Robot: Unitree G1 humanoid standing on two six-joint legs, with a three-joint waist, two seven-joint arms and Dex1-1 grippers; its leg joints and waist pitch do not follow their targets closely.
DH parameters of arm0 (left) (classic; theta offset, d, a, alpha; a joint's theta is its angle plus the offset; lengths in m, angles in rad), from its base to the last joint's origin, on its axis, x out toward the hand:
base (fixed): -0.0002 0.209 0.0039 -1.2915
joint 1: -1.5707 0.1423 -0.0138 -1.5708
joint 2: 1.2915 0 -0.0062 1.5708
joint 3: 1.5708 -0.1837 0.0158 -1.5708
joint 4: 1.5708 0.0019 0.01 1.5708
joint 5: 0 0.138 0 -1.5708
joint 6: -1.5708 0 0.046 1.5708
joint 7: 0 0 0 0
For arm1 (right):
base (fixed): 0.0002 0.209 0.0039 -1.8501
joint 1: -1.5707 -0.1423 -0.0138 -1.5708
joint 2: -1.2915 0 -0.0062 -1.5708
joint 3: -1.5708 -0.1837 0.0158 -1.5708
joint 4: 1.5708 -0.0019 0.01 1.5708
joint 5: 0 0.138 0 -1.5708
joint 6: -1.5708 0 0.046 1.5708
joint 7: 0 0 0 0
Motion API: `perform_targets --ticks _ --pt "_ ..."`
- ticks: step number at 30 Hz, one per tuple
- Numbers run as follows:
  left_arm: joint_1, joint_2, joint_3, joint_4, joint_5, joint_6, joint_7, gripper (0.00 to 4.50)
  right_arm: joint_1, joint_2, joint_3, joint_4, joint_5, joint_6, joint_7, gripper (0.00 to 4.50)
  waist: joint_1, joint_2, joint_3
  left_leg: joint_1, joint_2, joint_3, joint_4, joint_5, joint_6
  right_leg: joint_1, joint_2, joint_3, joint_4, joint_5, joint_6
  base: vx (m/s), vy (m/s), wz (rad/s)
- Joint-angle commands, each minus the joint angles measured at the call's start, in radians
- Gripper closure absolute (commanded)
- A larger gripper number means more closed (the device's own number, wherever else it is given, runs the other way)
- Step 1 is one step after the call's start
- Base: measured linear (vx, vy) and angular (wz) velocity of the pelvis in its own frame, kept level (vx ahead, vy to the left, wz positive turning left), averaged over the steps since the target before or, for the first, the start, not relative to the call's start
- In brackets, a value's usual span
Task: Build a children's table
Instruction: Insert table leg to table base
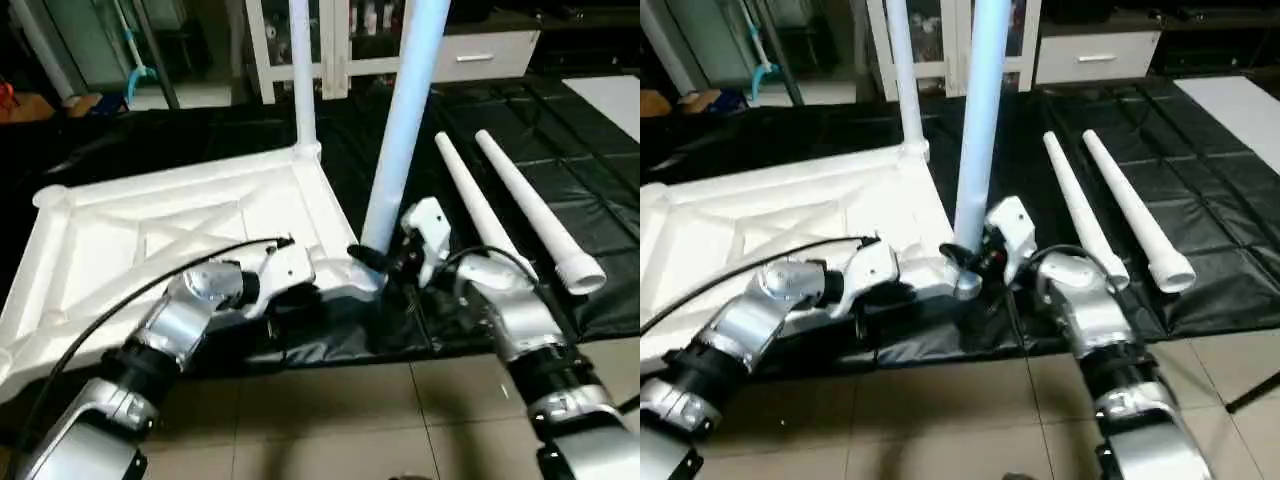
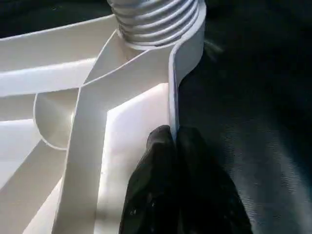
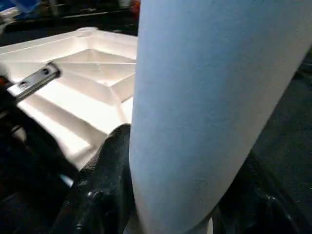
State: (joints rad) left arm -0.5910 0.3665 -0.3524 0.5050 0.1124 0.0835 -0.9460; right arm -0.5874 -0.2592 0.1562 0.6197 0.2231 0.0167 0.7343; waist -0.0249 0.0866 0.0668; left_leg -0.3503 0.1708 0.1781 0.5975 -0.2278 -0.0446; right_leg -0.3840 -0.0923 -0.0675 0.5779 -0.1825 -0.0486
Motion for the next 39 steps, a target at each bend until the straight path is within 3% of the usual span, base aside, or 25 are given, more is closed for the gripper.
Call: perform_targets --ticks 1,3,5,6,8,9,12,17,20,22,25,27,28,29,31,32,33,35,36,37,39 --pt "-0.02 -0.026 0.0 -0.035 -0.03 -0.008 -0.019 4.5 0.022 -0.024 -0.056 0.127 -0.121 0.05 -0.259 2.63 -0.004 -0.003 -0.061 -0.001 0.054 -0.02 -0.084 -0.161 0.074 0.035 -0.057 0.039 -0.057 -0.164 -0.211 0.0 0.0 0.0" --pt "-0.045 -0.059 0.016 -0.011 -0.02 0.052 0.042 4.5 -0.002 0.027 -0.096 0.151 -0.119 0.082 -0.425 2.63 -0.006 -0.002 -0.063 0.0 0.053 -0.019 -0.082 -0.124 0.07 0.034 -0.056 0.04 -0.052 -0.133 -0.219 0.0 0.0 0.0" --pt "-0.052 -0.068 0.021 -0.005 -0.019 0.07 0.055 4.5 -0.008 0.041 -0.107 0.156 -0.118 0.089 -0.469 2.63 -0.006 -0.003 -0.067 0.001 0.051 -0.019 -0.078 -0.084 0.066 0.037 -0.056 0.04 -0.047 -0.09 -0.226 0.0 0.0 0.0" --pt "-0.061 -0.085 0.031 -0.003 -0.024 0.105 0.073 4.5 -0.014 0.057 -0.114 0.165 -0.12 0.095 -0.522 2.63 -0.006 -0.004 -0.074 -0.001 0.049 -0.017 -0.069 -0.003 0.09 0.04 -0.054 0.04 -0.034 0.02 -0.244 0.0 0.0 0.0" --pt "-0.071 -0.108 0.044 -0.004 -0.028 0.158 0.103 4.5 -0.02 0.078 -0.124 0.178 -0.13 0.095 -0.615 2.63 -0.002 -0.004 -0.077 -0.003 0.045 -0.016 -0.06 0.057 0.127 0.038 -0.055 0.039 -0.027 0.092 -0.255 0.0 0.0 0.0" --pt "-0.097 -0.18 0.099 -0.01 -0.05 0.284 0.218 4.5 -0.035 0.121 -0.144 0.211 -0.127 0.09 -0.746 2.63 0.001 -0.006 -0.078 -0.004 0.046 -0.015 -0.056 0.098 0.15 0.035 -0.057 0.039 -0.025 0.119 -0.268 0.0 0.0 0.0" --pt "-0.116 -0.233 0.132 -0.025 -0.065 0.359 0.292 4.5 -0.051 0.157 -0.148 0.238 -0.126 0.07 -0.8 2.63 0.008 -0.011 -0.074 -0.01 0.044 -0.013 -0.057 0.041 0.174 0.037 -0.057 0.034 -0.035 0.029 -0.266 0.0 0.0 0.0" --pt "-0.121 -0.259 0.135 -0.031 -0.051 0.373 0.335 4.5 -0.077 0.215 -0.162 0.262 -0.099 0.021 -0.812 2.63 0.009 -0.01 -0.072 -0.007 0.046 -0.013 -0.062 -0.033 0.155 0.034 -0.056 0.034 -0.045 -0.067 -0.244 0.0 0.0 0.0" --pt "-0.114 -0.259 0.138 -0.042 -0.051 0.375 0.328 4.5 -0.081 0.231 -0.16 0.252 -0.08 0.007 -0.779 2.63 0.008 -0.008 -0.074 -0.01 0.046 -0.015 -0.06 -0.009 0.158 0.037 -0.054 0.033 -0.038 -0.031 -0.242 0.0 0.0 0.0" --pt "-0.106 -0.257 0.138 -0.061 -0.046 0.395 0.331 4.5 -0.086 0.241 -0.159 0.254 -0.076 -0.003 -0.773 2.63 0.007 -0.008 -0.078 -0.01 0.046 -0.016 -0.054 0.041 0.181 0.037 -0.054 0.032 -0.03 0.033 -0.252 0.0 0.0 0.0" --pt "-0.09 -0.235 0.128 -0.083 -0.044 0.379 0.307 4.5 -0.091 0.239 -0.158 0.252 -0.068 -0.016 -0.747 2.63 0.007 -0.008 -0.082 -0.012 0.043 -0.017 -0.048 0.078 0.211 0.039 -0.055 0.03 -0.025 0.061 -0.259 0.0 0.0 0.0" --pt "-0.054 -0.172 0.069 -0.116 -0.033 0.278 0.219 4.5 -0.105 0.226 -0.174 0.245 -0.067 -0.039 -0.682 2.63 0.005 -0.012 -0.087 -0.019 0.043 -0.019 -0.044 0.098 0.23 0.044 -0.058 0.029 -0.02 0.071 -0.261 0.0 0.0 0.0" --pt "-0.053 -0.169 0.066 -0.117 -0.032 0.271 0.214 4.5 -0.106 0.225 -0.174 0.244 -0.067 -0.039 -0.678 2.63 0.006 -0.01 -0.088 -0.019 0.042 -0.021 -0.042 0.1 0.236 0.043 -0.058 0.028 -0.019 0.073 -0.26 0.0 0.0 0.0" --pt "-0.036 -0.137 0.033 -0.126 -0.021 0.205 0.161 4.5 -0.108 0.214 -0.172 0.231 -0.06 -0.033 -0.642 2.63 0.001 -0.014 -0.09 -0.02 0.043 -0.02 -0.041 0.107 0.243 0.044 -0.057 0.029 -0.018 0.08 -0.259 0.0 0.0 0.0" --pt "0.002 -0.074 -0.025 -0.158 -0.018 0.091 0.039 4.5 -0.104 0.185 -0.151 0.193 -0.051 -0.011 -0.537 2.63 -0.004 -0.011 -0.095 -0.021 0.043 -0.021 -0.031 0.156 0.262 0.039 -0.053 0.029 -0.005 0.138 -0.264 0.0 0.0 0.0" --pt "0.017 -0.053 -0.04 -0.172 -0.023 0.078 -0.003 4.5 -0.1 0.174 -0.145 0.177 -0.045 -0.004 -0.494 2.63 -0.002 -0.008 -0.097 -0.02 0.045 -0.024 -0.029 0.171 0.269 0.037 -0.054 0.028 -0.001 0.153 -0.267 0.0 0.0 0.0" --pt "0.058 -0.002 -0.062 -0.206 -0.053 0.07 -0.112 4.5 -0.074 0.122 -0.124 0.108 -0.013 0.032 -0.339 2.63 -0.004 -0.012 -0.094 -0.024 0.048 -0.023 -0.026 0.159 0.286 0.036 -0.052 0.026 0.003 0.166 -0.272 0.0 0.0 0.0" --pt "0.071 0.01 -0.062 -0.214 -0.068 0.077 -0.141 4.5 -0.061 0.098 -0.115 0.083 -0.002 0.043 -0.281 2.63 -0.002 -0.01 -0.089 -0.021 0.053 -0.019 -0.027 0.124 0.278 0.028 -0.052 0.029 -0.002 0.127 -0.272 0.0 0.0 0.0" --pt "0.078 0.019 -0.062 -0.22 -0.077 0.074 -0.162 4.5 -0.049 0.073 -0.11 0.062 0.009 0.042 -0.227 2.63 0.007 -0.011 -0.083 -0.017 0.055 -0.016 -0.034 0.045 0.235 0.026 -0.051 0.03 -0.009 0.024 -0.273 0.0 0.0 0.0" --pt "0.081 0.026 -0.062 -0.219 -0.084 0.063 -0.17 4.5 -0.039 0.048 -0.109 0.05 0.016 0.048 -0.179 2.63 0.007 -0.011 -0.083 -0.017 0.055 -0.016 -0.034 0.045 0.235 0.026 -0.051 0.03 -0.009 0.024 -0.273 0.0 0.0 0.0" --pt "0.078 0.029 -0.057 -0.204 -0.085 0.03 -0.163 4.5 -0.024 0.012 -0.113 0.035 0.026 0.049 -0.115 2.63 0.019 -0.008 -0.074 -0.006 0.06 -0.013 -0.048 -0.086 0.154 0.022 -0.049 0.034 -0.024 -0.098 -0.257 0.0 0.0 0.0"
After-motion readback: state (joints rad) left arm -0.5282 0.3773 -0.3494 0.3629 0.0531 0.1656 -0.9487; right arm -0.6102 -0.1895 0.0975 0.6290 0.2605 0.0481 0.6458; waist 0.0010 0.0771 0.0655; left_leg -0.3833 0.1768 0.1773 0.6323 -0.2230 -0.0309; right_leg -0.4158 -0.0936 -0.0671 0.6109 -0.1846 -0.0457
